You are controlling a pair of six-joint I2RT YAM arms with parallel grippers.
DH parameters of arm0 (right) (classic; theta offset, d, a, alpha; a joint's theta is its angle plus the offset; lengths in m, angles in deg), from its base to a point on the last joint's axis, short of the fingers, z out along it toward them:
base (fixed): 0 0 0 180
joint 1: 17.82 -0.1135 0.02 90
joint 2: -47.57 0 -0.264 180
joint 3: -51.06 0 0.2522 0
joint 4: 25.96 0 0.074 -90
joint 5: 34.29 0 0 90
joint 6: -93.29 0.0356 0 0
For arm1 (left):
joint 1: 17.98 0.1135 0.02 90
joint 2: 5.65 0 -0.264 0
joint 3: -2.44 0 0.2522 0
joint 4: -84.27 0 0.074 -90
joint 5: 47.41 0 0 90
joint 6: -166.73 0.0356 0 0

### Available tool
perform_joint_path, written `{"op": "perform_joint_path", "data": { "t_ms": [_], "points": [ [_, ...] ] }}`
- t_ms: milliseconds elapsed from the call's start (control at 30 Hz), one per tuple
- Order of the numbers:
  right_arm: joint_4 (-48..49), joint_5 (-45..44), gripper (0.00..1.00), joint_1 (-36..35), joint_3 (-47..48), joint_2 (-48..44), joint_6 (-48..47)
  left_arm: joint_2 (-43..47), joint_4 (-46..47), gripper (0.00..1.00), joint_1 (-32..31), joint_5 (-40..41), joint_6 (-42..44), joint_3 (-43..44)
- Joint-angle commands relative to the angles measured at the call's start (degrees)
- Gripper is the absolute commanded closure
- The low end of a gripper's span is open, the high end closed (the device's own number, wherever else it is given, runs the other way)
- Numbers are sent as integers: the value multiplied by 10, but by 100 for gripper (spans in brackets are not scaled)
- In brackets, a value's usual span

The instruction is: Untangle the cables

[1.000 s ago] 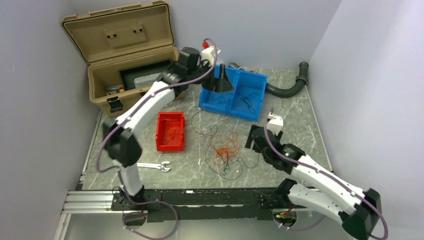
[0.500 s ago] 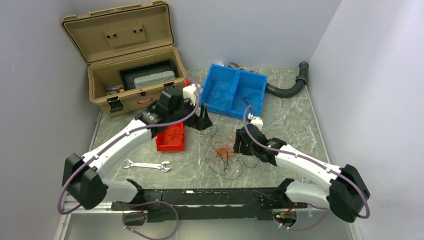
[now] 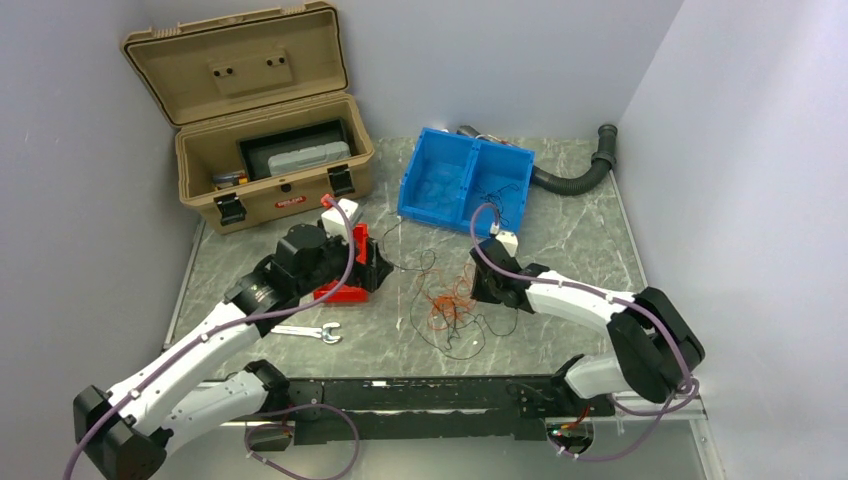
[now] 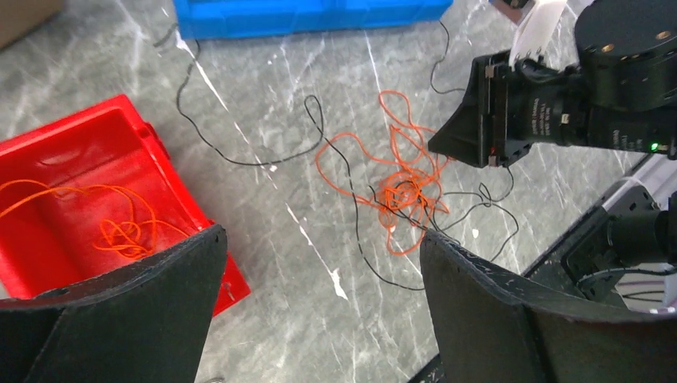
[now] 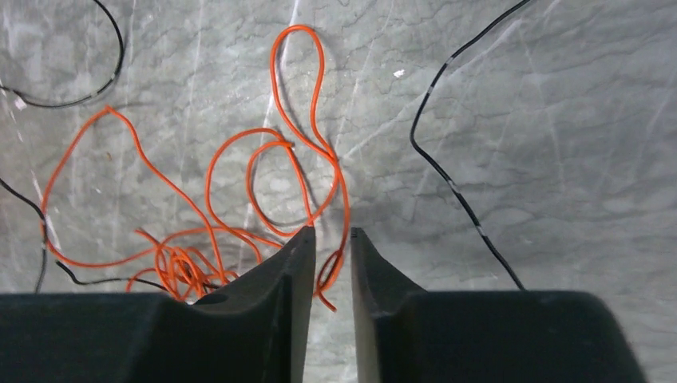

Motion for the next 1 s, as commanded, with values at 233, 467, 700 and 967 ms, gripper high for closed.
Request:
{"op": "perform_joint_path", "data": {
  "t_ms": [233,467,700,967],
  "points": [
    [16,12,100,3,66,-67,-52,33,-6,8,-1,55,42,23],
    [8,73,100,3,173,-204,-164,42,30,6,-1,23,65,36],
    [-38,113,100,3,347,-226,-206,31,80,1,-1,-69,75,85],
    [-40,133,100,2,381,-231,-206,8,162,1,-1,-158,103,116]
  ]
}}
